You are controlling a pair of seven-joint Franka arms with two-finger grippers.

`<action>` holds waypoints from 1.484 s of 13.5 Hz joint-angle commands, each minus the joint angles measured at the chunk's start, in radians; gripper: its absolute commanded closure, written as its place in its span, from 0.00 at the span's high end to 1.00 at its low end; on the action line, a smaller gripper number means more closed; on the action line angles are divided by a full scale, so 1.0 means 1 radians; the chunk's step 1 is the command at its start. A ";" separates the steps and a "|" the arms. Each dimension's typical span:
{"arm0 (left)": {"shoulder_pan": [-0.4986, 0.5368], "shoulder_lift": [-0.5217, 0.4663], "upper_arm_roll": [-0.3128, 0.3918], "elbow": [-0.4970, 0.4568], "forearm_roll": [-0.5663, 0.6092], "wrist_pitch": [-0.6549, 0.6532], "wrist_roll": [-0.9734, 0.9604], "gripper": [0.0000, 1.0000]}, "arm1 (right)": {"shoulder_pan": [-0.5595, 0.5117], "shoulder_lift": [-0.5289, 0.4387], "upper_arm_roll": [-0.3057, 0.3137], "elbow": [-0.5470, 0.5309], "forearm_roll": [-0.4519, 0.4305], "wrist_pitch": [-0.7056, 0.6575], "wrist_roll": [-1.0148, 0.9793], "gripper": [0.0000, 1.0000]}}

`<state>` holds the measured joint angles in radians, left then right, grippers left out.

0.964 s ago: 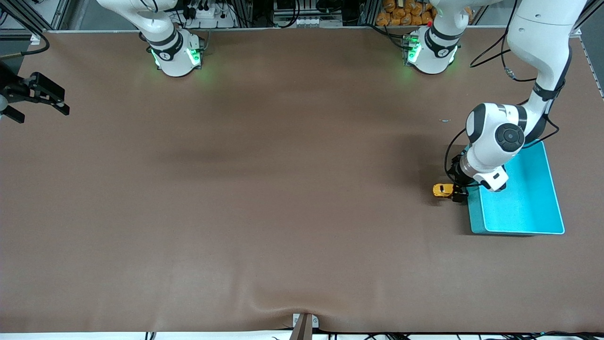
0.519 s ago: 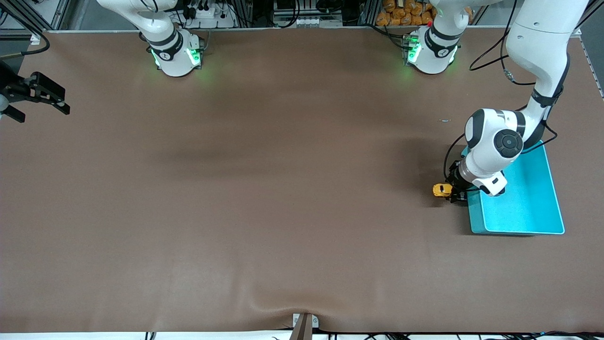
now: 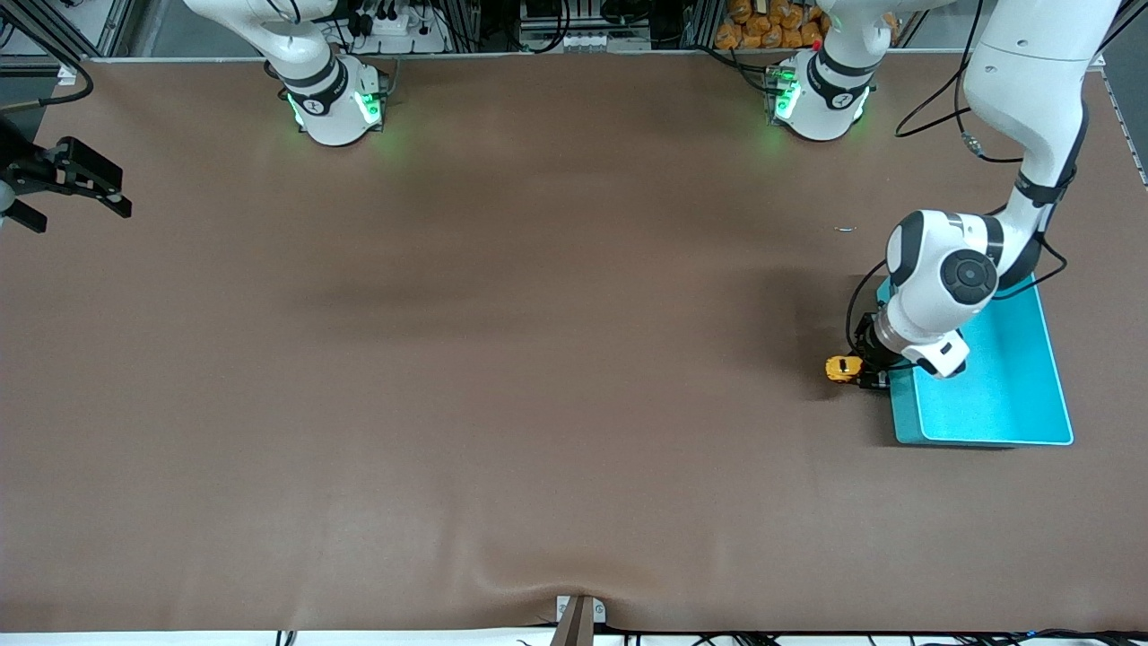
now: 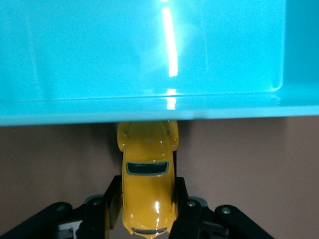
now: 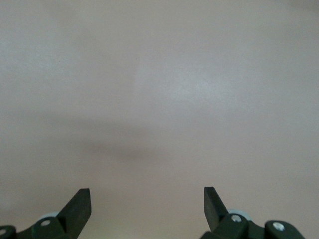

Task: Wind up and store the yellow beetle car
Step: 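Lift the car over the bin rim and lower it inside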

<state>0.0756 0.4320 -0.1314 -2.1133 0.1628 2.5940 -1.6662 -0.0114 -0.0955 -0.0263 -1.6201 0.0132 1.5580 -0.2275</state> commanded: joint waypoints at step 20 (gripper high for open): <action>0.050 -0.133 -0.011 0.306 -0.035 -0.552 0.677 0.00 | -0.004 -0.001 0.002 0.005 -0.015 -0.010 0.016 1.00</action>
<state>0.1015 0.3327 -0.1387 -1.7881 0.1561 2.0673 -1.1196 -0.0115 -0.0954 -0.0271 -1.6201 0.0129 1.5563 -0.2266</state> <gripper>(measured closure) 0.546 0.000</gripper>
